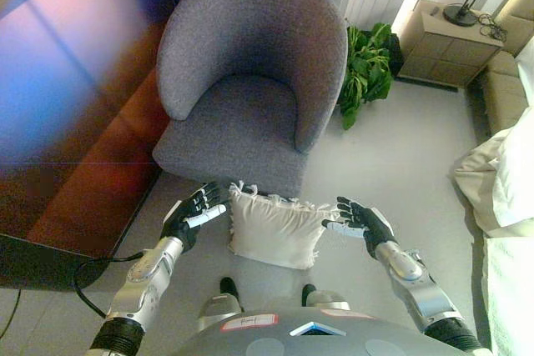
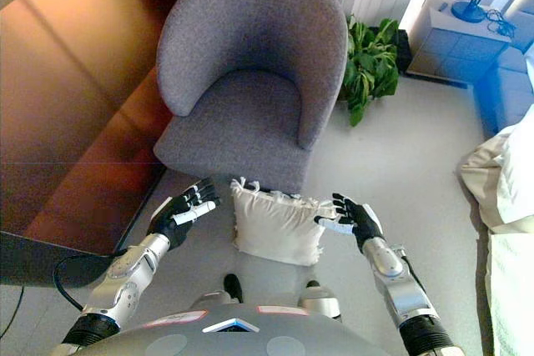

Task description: Pick up the pillow and put it on the sofa.

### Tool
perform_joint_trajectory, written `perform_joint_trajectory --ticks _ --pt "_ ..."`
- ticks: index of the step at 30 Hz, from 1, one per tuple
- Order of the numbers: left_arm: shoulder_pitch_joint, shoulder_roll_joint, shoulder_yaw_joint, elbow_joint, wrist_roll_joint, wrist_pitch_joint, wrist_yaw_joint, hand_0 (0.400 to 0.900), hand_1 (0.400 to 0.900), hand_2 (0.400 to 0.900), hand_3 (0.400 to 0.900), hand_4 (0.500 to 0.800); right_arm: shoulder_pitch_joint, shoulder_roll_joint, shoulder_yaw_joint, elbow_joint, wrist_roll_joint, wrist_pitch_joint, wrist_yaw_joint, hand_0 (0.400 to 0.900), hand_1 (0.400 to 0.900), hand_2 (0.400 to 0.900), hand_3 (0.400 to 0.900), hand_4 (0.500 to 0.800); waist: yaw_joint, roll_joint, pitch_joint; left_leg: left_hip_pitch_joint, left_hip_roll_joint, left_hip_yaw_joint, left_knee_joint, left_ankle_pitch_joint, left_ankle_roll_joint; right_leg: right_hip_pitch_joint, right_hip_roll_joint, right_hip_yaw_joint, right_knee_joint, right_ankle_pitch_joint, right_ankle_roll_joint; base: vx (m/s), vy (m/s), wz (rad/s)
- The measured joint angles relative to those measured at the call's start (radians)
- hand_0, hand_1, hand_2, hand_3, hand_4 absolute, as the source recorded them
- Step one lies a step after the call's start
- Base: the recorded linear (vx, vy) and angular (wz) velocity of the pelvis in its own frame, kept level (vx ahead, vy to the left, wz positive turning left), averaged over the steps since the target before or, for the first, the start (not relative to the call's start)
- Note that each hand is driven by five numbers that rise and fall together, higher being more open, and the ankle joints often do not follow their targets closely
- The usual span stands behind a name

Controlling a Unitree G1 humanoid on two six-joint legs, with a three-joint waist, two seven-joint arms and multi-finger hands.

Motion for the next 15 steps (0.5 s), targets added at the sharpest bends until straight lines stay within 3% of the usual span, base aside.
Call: perform_joint_trajectory --ticks 9,15 --pt "0.0 0.017 0.001 -0.01 0.001 -0.022 -0.005 0.9 0.9 0.9 0.9 0.8 -0.043 -0.063 0.032 0.04 -0.169 0.02 0.014 0.9 0.9 0.9 0.9 0.8 0.009 -0.003 0.011 -0.017 0.0 -0.017 0.0 0.002 0.002 -0.008 0.001 -0.013 0.001 0.0 0.0 0.05 -0.027 0.07" --pt "-0.068 0.051 0.0 -0.054 -0.001 -0.073 -0.004 0.9 0.9 0.9 0.9 0.8 -0.154 -0.103 0.088 0.089 -0.23 0.02 0.011 0.9 0.9 0.9 0.9 0.8 0.032 0.016 0.103 -0.102 0.009 -0.034 0.027 0.032 0.01 -0.111 0.006 -0.021 0.073 -0.006 -0.009 -0.13 -0.072 0.1"
